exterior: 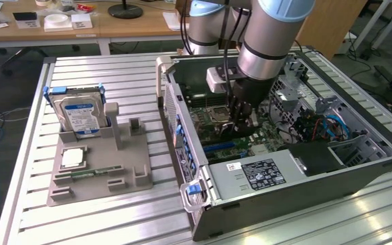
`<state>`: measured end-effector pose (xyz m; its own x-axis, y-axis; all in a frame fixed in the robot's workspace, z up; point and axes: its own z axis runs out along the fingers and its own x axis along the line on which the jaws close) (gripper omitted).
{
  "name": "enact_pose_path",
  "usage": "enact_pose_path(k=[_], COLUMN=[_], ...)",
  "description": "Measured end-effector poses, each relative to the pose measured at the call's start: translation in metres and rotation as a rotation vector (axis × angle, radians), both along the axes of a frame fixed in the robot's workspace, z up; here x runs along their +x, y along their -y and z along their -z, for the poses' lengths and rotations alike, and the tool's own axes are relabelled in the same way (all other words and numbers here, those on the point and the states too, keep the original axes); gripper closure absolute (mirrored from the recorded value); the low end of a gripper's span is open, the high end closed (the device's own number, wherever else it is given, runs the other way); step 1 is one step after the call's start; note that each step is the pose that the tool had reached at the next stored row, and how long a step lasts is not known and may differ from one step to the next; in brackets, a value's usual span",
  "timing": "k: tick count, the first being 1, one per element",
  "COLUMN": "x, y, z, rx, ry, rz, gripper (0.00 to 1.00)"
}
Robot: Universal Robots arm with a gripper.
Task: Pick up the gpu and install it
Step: 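Insert the gpu into the slot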
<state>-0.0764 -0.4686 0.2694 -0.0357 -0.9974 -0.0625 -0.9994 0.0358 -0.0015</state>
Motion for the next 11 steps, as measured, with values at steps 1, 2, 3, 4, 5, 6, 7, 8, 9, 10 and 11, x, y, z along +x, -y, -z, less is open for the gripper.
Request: enact_pose_path(k=[1,2,3,4,5,6,7,8,9,10,11], x=[-0.0005,-0.0010,-0.0016,-0.0023,-0.0031,-0.0037,-0.0044,-0.0048,-0.0050,-0.0053,-0.0057], y=[0.0000,0.0000,0.0000,0.0000,0.0000,0.0000,0.0000,0.0000,0.0000,0.0000,0.0000], z=[0.0000,0.0000,0.0001,0.0001,0.0001,0.0001,0.0001,0.0001,0.0001,0.0001,0.0001], rx=[-0.0001,-0.0001,-0.0001,-0.0001,-0.0001,-0.0001,-0.0001,-0.0001,-0.0001,-0.0002,-0.0002], ry=[0.0000,0.0000,-0.0001,0.0000,-0.0001,-0.0001,-0.0001,-0.0001,-0.0001,-0.0001,-0.0001], rz=[0.000,0.000,0.000,0.000,0.000,0.000,0.000,0.000,0.000,0.000,0.000], gripper=[0.73,0.73,0.73,0.73,0.73,0.73,0.73,0.73,0.73,0.73,0.73])
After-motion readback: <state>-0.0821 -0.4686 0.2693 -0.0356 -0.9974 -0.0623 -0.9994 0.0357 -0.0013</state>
